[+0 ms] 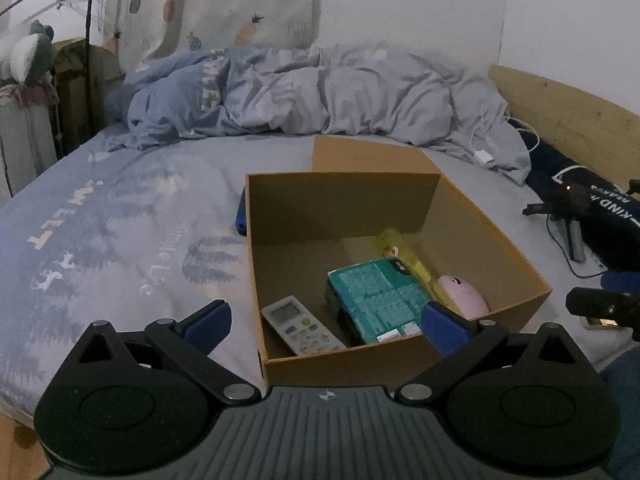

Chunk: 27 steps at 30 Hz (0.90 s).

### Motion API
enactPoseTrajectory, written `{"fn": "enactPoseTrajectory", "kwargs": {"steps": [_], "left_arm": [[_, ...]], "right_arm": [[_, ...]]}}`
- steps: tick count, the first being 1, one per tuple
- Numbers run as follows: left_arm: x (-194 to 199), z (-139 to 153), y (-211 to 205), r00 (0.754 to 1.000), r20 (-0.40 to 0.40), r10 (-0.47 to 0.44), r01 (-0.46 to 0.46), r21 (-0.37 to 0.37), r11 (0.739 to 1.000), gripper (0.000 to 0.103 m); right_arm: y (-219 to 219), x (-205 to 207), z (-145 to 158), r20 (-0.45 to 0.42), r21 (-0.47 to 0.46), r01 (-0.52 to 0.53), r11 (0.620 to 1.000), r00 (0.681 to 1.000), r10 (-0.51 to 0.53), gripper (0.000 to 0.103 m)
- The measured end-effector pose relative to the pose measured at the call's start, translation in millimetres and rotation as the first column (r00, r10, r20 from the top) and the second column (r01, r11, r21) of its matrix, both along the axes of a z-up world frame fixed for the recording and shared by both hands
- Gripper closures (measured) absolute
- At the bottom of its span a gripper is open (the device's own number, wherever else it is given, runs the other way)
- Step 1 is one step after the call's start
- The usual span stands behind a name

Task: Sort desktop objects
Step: 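Move the left tool toward the blue shaver beside the cardboard box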

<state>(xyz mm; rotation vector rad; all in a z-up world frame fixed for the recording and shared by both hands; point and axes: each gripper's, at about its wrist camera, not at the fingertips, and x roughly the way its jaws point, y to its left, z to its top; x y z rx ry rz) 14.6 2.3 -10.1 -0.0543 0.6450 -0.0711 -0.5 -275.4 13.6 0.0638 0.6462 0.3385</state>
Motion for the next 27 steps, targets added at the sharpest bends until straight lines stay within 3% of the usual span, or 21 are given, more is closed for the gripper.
{"fn": "enactPoseTrajectory", "kwargs": {"steps": [12,20,27], "left_arm": [[2.7,-3.2,1.9,0.999,0.008,-0.043,0.043,-0.006,0.999,0.0],[11.8,3.8,10.0,0.997,0.045,-0.068,0.071,-0.082,0.994,0.0],[37.7,14.0,25.1,0.999,0.032,-0.027,0.029,-0.09,0.996,0.0]], "right_arm": [[-2.7,18.3,-8.1,-0.039,0.049,-0.022,0.999,0.999,0.024,0.0],[9.2,39.9,-13.2,-0.13,0.2,0.014,0.98,0.991,0.012,0.0],[35.9,78.5,10.1,-0.126,0.23,-0.023,0.973,0.991,0.053,0.0]]}}
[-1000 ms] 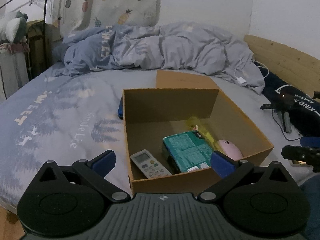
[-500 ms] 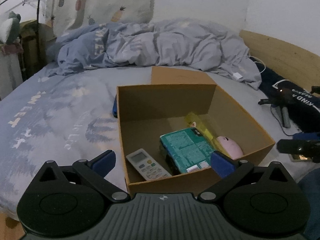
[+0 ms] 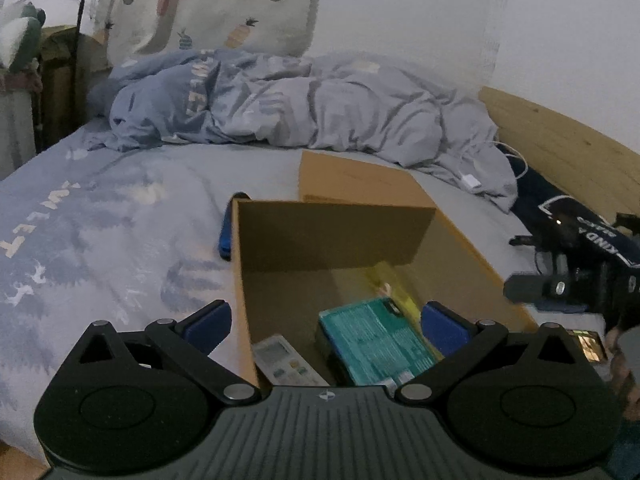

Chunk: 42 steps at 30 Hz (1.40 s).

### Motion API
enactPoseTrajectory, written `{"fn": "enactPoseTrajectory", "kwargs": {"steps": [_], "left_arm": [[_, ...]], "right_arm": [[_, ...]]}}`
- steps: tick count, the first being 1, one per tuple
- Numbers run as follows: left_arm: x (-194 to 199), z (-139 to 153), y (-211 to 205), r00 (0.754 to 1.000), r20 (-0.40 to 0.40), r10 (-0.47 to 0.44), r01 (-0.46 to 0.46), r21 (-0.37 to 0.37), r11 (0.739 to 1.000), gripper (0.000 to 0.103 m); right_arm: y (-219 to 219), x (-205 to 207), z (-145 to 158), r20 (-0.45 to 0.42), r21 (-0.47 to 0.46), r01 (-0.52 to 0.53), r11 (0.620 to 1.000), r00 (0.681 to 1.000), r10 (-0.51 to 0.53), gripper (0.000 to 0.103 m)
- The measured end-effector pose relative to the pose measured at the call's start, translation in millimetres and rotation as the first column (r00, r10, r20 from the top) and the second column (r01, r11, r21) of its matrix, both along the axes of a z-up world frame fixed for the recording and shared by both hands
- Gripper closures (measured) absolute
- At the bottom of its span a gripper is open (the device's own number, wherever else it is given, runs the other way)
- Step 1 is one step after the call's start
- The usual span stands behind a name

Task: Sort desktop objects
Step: 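Move the left tool toward the blue shaver beside the cardboard box, then close the left tool on the blue Philips shaver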

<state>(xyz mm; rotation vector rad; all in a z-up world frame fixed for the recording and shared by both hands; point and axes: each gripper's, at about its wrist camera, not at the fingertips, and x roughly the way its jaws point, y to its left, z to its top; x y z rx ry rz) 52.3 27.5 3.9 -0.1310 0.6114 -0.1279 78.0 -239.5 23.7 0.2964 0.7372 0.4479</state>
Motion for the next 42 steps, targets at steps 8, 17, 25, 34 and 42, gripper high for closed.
{"fn": "enactPoseTrajectory", "kwargs": {"steps": [8,17,25,34,42], "left_arm": [[28.6,18.0,25.4,0.999,0.014,0.044,-0.044,-0.009,0.999,0.0],[64.6,29.4,54.2,0.997,-0.015,0.079,-0.08,-0.027,0.996,0.0],[106.3,33.4,79.1,0.995,-0.044,0.093,-0.094,-0.033,0.995,0.0],[160.3,30.8,99.1,0.991,-0.097,0.087,-0.092,-0.047,0.995,0.0],[209.4,5.7,112.0,0.977,-0.199,0.074,-0.094,-0.096,0.991,0.003]], "right_arm": [[31.0,44.2,41.3,0.047,0.037,-0.043,0.998,0.998,0.042,0.0],[69.5,100.2,72.0,0.047,0.064,-0.083,0.995,0.996,0.08,0.0],[107.6,162.8,94.1,0.055,0.099,-0.137,0.986,0.99,0.132,0.0],[158.2,232.5,98.5,0.024,0.103,-0.181,0.978,0.984,0.179,0.0],[196.4,285.4,72.8,-0.085,0.038,-0.161,0.986,0.983,0.164,0.0]]}}
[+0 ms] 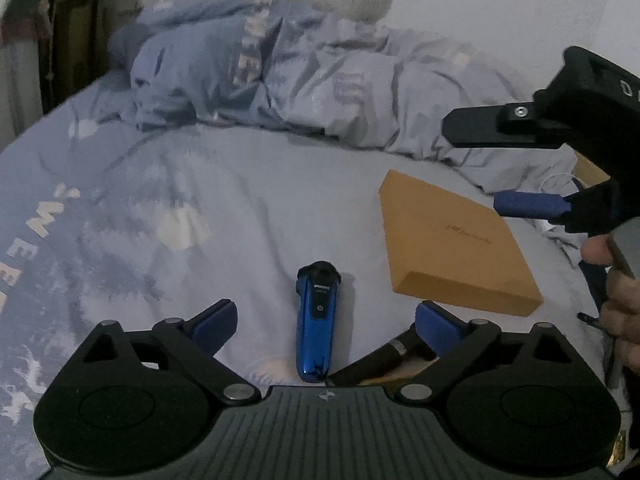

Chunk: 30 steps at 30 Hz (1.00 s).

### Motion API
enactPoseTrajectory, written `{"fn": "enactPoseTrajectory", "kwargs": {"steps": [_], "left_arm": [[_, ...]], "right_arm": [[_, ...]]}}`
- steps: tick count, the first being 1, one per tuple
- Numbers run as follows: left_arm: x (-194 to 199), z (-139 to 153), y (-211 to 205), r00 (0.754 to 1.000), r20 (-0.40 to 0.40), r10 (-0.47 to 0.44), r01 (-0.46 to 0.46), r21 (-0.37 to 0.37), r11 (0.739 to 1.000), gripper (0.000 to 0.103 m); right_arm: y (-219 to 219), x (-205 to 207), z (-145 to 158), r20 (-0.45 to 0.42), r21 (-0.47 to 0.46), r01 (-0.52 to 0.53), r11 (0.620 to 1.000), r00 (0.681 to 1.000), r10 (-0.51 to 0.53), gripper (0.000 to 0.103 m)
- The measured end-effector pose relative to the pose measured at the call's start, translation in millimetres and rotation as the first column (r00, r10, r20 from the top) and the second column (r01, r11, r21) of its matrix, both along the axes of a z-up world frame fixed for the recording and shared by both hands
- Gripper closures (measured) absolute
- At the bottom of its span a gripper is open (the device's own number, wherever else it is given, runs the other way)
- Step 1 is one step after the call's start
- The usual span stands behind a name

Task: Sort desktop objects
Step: 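Close the left tool on the blue Philips shaver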

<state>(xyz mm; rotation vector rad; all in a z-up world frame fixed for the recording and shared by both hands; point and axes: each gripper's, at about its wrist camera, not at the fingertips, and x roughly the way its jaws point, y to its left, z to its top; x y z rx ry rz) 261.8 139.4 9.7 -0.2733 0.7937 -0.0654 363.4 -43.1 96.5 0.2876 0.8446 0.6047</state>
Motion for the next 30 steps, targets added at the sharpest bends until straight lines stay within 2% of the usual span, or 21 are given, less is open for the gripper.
{"fn": "enactPoseTrajectory", "kwargs": {"steps": [7,11,14,17,20,23,27,30], "left_arm": [[35.3,-32.8,9.7,0.995,-0.103,-0.011,0.006,-0.044,0.999,0.003],[50.4,-54.7,13.3,0.987,-0.159,-0.022,0.012,-0.063,0.998,0.003],[58.0,-70.1,16.3,0.981,-0.192,-0.031,0.014,-0.092,0.996,0.009],[62.6,-83.1,19.9,0.975,-0.215,-0.046,0.018,-0.131,0.991,0.01],[67.7,-94.1,19.7,0.968,-0.241,-0.068,0.033,-0.146,0.989,0.016],[73.0,-103.6,20.9,0.961,-0.264,-0.085,0.043,-0.164,0.986,0.026],[80.2,-111.7,21.6,0.957,-0.272,-0.104,0.053,-0.186,0.981,0.028],[85.2,-117.5,20.8,0.953,-0.282,-0.112,0.058,-0.194,0.979,0.035]], "right_arm": [[25.9,36.4,-39.5,-0.129,-0.064,-0.011,0.998,0.992,0.002,0.0],[34.2,53.5,-72.7,-0.241,-0.1,-0.005,0.995,0.97,-0.02,0.001],[37.4,62.4,-93.7,-0.294,-0.112,0.001,0.994,0.955,-0.034,0.001],[40.1,72.1,-114.8,-0.351,-0.111,0.005,0.994,0.935,-0.044,0.002],[44.7,80.1,-133.7,-0.391,-0.126,0.009,0.992,0.919,-0.058,0.01],[50.2,87.0,-147.6,-0.401,-0.156,0.013,0.988,0.913,-0.075,0.014],[55.3,91.5,-164.1,-0.421,-0.178,0.017,0.984,0.902,-0.092,0.019],[57.9,94.6,-173.6,-0.446,-0.17,0.013,0.985,0.891,-0.089,0.024]]}}
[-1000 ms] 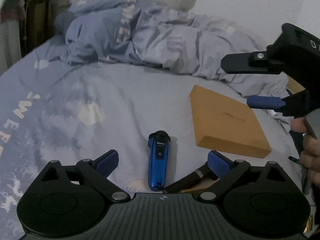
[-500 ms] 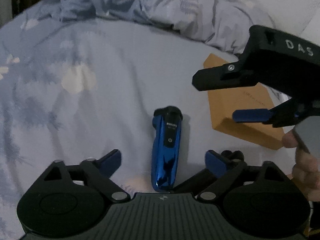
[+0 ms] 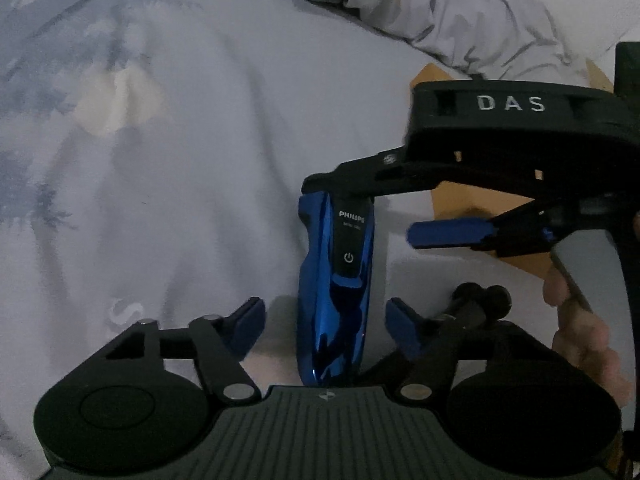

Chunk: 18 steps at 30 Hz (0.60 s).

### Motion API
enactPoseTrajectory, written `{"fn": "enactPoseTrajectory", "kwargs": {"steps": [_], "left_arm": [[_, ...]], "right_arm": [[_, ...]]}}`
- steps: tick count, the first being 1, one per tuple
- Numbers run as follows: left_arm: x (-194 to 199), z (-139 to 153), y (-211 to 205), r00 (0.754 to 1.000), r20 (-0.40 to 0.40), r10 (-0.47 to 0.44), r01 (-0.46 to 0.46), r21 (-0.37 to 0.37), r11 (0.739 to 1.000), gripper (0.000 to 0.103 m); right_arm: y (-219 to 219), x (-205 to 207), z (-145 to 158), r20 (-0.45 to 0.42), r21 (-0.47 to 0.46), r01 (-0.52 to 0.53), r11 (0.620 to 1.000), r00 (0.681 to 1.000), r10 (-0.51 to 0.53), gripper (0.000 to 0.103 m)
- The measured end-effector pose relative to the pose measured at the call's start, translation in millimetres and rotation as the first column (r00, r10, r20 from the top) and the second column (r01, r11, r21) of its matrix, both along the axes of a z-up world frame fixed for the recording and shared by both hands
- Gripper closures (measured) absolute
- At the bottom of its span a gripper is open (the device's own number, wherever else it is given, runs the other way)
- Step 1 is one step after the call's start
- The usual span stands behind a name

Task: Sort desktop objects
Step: 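Close the left tool on the blue Philips shaver, then lift the blue shaver off the bed with the left tool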

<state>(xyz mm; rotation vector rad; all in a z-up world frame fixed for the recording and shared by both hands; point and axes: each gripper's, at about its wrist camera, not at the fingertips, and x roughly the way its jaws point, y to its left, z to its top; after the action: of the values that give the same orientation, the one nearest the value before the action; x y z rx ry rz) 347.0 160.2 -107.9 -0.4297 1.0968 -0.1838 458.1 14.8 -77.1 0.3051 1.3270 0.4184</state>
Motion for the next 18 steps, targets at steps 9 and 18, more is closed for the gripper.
{"fn": "enactPoseTrajectory", "kwargs": {"steps": [9,18], "left_arm": [[8.3,-13.1,-9.2,1.0,-0.02,-0.016,0.016,0.007,1.0,0.059],[7.4,-11.5,-9.0,1.0,-0.015,-0.019,0.019,0.027,0.999,0.059]], "right_arm": [[13.9,2.4,-17.1,-0.036,-0.05,-0.04,0.998,0.999,0.038,0.054],[16.3,1.4,-14.8,0.003,-0.061,-0.084,0.995,0.996,0.085,0.055]]}}
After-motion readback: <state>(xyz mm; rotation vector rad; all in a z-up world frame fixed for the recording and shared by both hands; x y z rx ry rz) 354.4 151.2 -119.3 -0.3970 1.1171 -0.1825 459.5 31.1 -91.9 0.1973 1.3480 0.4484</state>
